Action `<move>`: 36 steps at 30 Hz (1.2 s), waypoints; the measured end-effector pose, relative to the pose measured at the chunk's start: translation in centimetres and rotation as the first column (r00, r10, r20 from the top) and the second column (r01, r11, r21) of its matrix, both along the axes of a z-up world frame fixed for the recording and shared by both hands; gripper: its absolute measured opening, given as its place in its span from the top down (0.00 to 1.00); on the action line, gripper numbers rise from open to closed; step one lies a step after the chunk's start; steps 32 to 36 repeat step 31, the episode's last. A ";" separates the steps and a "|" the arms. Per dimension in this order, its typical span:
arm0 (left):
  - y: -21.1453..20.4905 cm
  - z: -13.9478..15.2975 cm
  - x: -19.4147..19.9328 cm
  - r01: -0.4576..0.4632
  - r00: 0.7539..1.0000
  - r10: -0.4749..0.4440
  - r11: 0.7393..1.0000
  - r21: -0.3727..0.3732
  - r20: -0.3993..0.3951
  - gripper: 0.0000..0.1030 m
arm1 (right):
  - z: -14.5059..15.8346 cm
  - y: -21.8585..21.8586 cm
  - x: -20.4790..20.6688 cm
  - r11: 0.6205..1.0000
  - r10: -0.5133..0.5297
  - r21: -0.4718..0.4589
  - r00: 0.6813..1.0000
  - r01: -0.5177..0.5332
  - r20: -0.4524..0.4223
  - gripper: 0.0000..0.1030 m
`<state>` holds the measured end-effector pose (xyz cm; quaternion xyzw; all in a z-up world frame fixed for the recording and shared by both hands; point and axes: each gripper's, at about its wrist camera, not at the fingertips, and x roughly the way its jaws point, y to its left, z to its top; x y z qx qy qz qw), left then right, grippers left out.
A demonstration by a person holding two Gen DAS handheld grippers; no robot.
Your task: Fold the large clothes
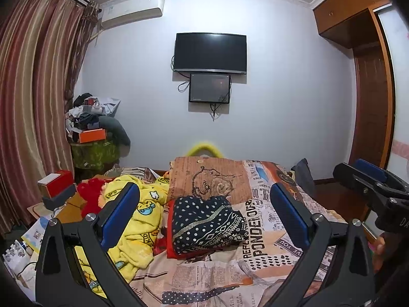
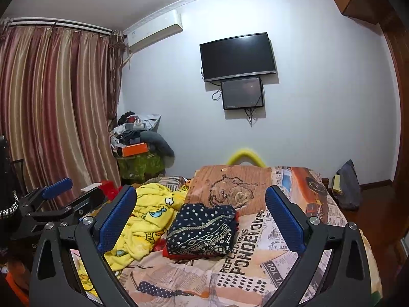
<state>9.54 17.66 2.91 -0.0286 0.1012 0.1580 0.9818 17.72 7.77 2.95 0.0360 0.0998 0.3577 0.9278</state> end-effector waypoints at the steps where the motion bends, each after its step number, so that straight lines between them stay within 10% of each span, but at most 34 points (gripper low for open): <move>1: 0.0 0.0 0.0 0.007 1.000 -0.007 1.000 -0.002 0.000 0.01 | 0.0 0.0 0.0 1.000 -0.002 -0.001 1.000 0.002 0.000 0.03; 36: -0.6 0.0 -0.4 0.056 0.998 -0.056 0.998 -0.021 -0.008 0.01 | 0.1 0.1 -0.2 1.000 -0.027 -0.002 1.000 0.027 0.004 0.02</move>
